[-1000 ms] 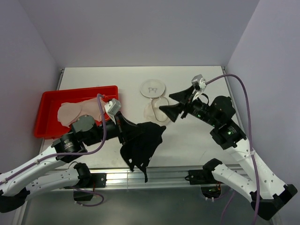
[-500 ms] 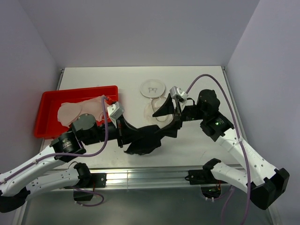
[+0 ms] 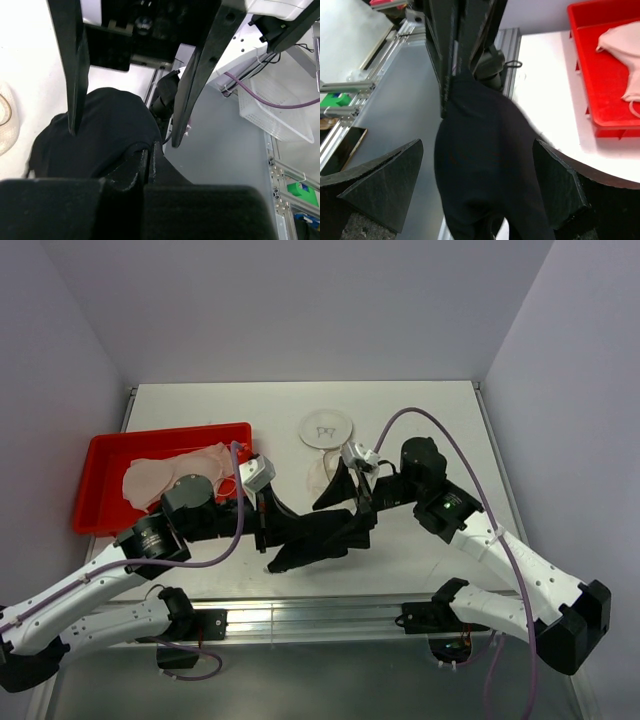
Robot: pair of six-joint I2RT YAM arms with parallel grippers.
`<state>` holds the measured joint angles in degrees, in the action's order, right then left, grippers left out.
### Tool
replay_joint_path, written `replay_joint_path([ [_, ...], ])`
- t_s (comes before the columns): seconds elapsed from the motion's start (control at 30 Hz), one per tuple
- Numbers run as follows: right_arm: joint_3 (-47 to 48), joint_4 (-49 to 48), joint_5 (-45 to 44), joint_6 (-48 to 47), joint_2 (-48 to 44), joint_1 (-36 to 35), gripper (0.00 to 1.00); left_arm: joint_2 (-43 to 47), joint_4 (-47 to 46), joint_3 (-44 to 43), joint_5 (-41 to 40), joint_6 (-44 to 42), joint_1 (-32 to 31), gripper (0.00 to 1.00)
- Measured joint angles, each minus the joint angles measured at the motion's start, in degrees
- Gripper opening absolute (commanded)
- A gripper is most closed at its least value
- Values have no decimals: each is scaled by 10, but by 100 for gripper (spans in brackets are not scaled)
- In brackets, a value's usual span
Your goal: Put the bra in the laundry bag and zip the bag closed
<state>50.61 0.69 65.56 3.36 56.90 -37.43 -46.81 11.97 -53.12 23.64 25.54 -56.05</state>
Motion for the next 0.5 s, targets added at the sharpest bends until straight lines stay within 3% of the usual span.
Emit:
replay_joint_path([
  [0.2, 0, 31, -26, -14, 10, -40, 97, -2, 0, -12, 6, -9, 11, 0],
  [0.3, 0, 38, -41, -17, 9, -55, 91, -2, 0, -16, 8, -9, 23, 0],
  [0.43, -2, 35, -63, -11, 3, -59, 64, -2, 0, -16, 12, -9, 37, 0],
  [0.5, -5, 31, -74, -5, -3, -59, 56, -2, 0, -16, 16, -10, 41, 0],
])
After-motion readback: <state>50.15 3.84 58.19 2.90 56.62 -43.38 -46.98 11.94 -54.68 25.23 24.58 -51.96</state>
